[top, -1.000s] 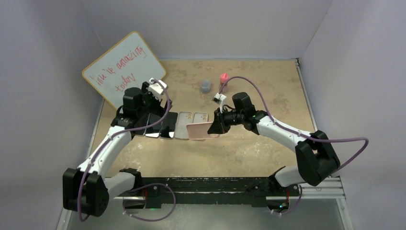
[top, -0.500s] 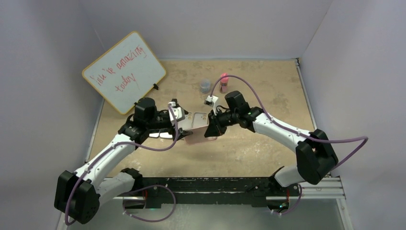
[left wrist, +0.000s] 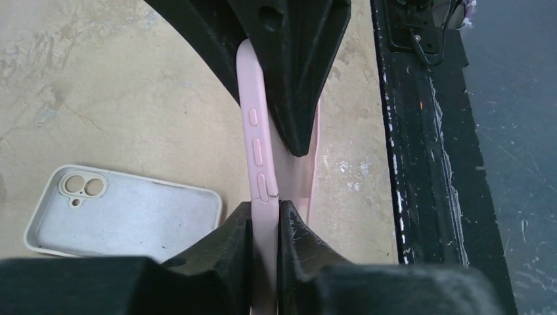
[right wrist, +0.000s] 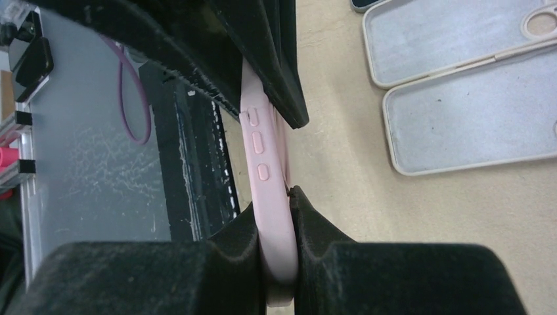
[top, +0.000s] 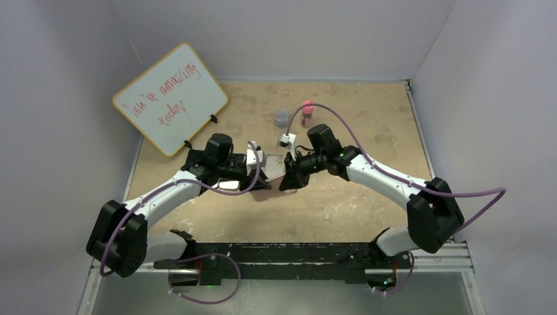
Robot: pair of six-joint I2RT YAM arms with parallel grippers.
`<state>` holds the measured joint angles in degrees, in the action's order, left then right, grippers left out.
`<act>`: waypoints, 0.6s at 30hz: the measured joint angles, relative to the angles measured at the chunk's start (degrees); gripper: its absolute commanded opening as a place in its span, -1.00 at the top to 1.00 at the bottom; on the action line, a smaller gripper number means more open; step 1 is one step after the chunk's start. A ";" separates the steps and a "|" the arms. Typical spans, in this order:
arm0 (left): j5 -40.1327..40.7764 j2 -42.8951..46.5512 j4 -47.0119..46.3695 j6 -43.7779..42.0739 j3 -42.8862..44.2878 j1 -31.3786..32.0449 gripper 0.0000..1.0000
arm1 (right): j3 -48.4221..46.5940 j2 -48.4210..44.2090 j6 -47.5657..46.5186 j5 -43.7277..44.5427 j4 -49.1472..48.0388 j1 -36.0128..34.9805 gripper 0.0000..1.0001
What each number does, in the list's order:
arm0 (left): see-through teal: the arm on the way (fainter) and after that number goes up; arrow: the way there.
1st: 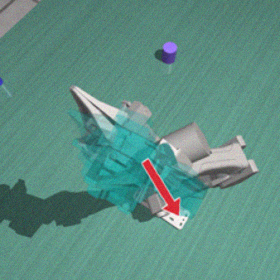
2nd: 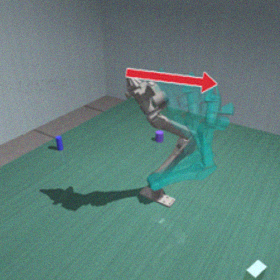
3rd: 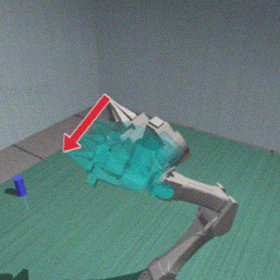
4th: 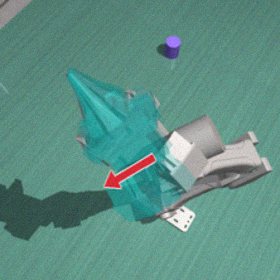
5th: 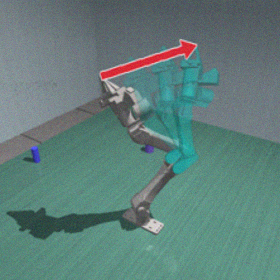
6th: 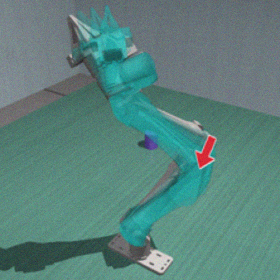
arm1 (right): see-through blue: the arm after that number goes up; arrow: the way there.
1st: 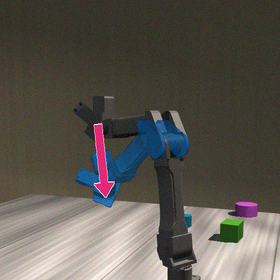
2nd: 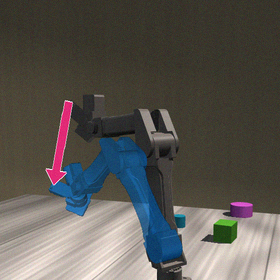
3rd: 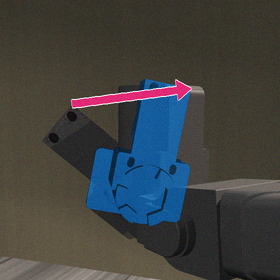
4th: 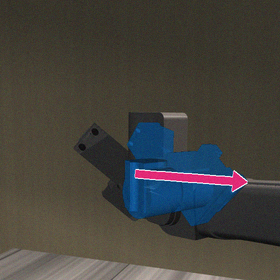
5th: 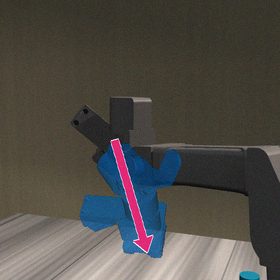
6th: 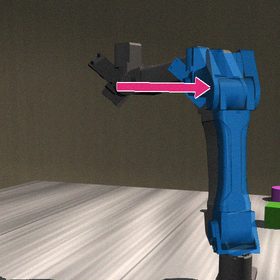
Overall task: Take the phone out of the phone case
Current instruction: Place the phone case at the center of the board.
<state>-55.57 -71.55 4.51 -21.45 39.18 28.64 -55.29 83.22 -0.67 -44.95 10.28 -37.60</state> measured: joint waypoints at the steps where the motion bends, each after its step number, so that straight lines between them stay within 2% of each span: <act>1: -0.02 -0.17 0.20 0.04 0.26 0.00 0.97 | 0.00 -0.04 -0.48 -0.26 0.20 0.00 1.00; 2: -0.04 -0.20 0.79 0.35 0.57 -0.02 1.00 | 0.00 -0.11 -1.03 -0.68 0.20 -0.02 0.99; 4: -0.15 0.15 1.60 0.46 1.01 0.00 1.00 | 0.09 -0.55 -1.25 -1.31 -0.02 0.04 0.78; 11: 2.14 5.44 2.34 1.73 1.18 0.26 1.00 | 5.33 -7.34 6.23 -1.84 -9.99 2.25 -0.29; 14: 5.49 7.52 -0.11 6.88 1.01 0.31 1.00 | 8.87 -12.79 9.86 1.27 -15.21 3.37 -0.53; 18: 12.28 11.41 -9.25 19.56 -3.10 0.28 1.00 | 13.94 -19.89 14.36 7.98 -22.23 3.54 -0.67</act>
<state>-43.29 -60.14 -4.73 -1.89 36.07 28.93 -41.34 63.33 13.69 -36.97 -11.94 -34.06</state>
